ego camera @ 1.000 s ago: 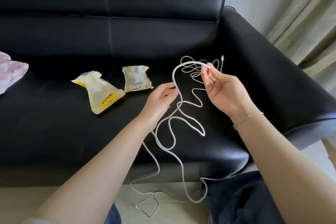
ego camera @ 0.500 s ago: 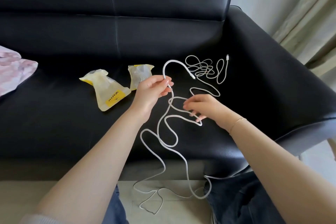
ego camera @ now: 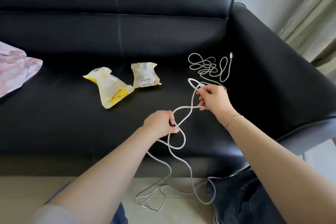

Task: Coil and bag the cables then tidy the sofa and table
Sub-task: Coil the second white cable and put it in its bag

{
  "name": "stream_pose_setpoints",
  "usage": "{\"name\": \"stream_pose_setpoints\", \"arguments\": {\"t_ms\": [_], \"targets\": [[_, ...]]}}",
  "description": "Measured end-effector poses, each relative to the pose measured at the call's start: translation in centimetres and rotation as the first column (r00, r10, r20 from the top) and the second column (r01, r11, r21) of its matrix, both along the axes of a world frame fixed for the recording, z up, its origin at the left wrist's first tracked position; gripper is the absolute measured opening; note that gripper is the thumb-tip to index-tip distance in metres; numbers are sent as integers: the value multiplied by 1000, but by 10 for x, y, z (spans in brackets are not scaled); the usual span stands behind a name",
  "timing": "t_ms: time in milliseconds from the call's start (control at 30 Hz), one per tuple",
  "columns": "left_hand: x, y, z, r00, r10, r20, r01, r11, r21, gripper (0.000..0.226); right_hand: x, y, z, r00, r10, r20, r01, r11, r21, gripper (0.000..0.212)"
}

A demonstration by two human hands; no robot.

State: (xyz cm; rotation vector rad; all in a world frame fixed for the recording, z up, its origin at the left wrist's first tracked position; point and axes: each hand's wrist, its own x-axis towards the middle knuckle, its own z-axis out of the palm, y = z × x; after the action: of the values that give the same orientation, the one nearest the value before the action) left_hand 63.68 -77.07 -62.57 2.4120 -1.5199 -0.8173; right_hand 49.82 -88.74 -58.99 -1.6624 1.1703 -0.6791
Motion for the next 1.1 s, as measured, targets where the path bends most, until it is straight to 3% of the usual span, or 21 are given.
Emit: {"name": "stream_pose_setpoints", "arguments": {"t_ms": [167, 333, 400, 467, 567, 633, 700, 767, 833, 900, 933, 1033, 1100], "targets": [[-2, -6, 5, 996, 81, 28, -81, 996, 28, 16, -3, -6, 7, 980, -178, 93, 173, 983, 68, 18], [21, -6, 13, 945, 322, -57, -324, 945, -30, 20, -18, -17, 6, 950, -297, 98, 295, 955, 29, 18], [31, -4, 20, 901, 392, -187, -418, 899, -131, 16, -24, -23, 2, 957, -289, -5, 288, 956, -62, 17], [38, -1, 30, 832, 422, -360, -519, 821, -236, 15, -29, -28, -2, 950, -204, -235, 161, 969, -188, 17], [42, 4, 42, 678, 414, -607, -665, 698, -265, 13, -33, -28, -2, 774, -30, -632, -117, 975, -190, 12], [43, 7, 47, 551, 372, -747, -736, 638, -225, 13, -35, -25, 2, 642, 15, -767, -196, 970, -144, 9], [42, 8, 51, 425, 304, -853, -785, 593, -180, 14, -38, -24, 9, 589, -43, -807, -170, 970, -176, 7], [42, 9, 56, 298, 229, -927, -826, 549, -130, 13, -40, -19, 19, 627, -163, -762, -104, 952, -289, 13], [42, 9, 62, 186, 136, -973, -848, 523, -89, 11, -37, -13, 30, 743, -279, -609, -57, 880, -472, 27], [41, 9, 67, 132, 55, -990, -845, 528, -83, 16, -29, -5, 36, 896, -275, -349, 10, 798, -602, 36], [40, 10, 69, 123, 30, -992, -839, 537, -88, 21, -22, -1, 38, 949, -201, -245, 20, 809, -587, 34], [37, 11, 69, 138, 7, -990, -815, 569, -110, 33, 2, 26, 32, 961, 200, -192, -244, 939, -241, 23], [36, 12, 69, 154, -5, -988, -804, 581, -128, 34, 13, 42, 24, 881, 439, -176, -444, 896, 16, 22]]}}
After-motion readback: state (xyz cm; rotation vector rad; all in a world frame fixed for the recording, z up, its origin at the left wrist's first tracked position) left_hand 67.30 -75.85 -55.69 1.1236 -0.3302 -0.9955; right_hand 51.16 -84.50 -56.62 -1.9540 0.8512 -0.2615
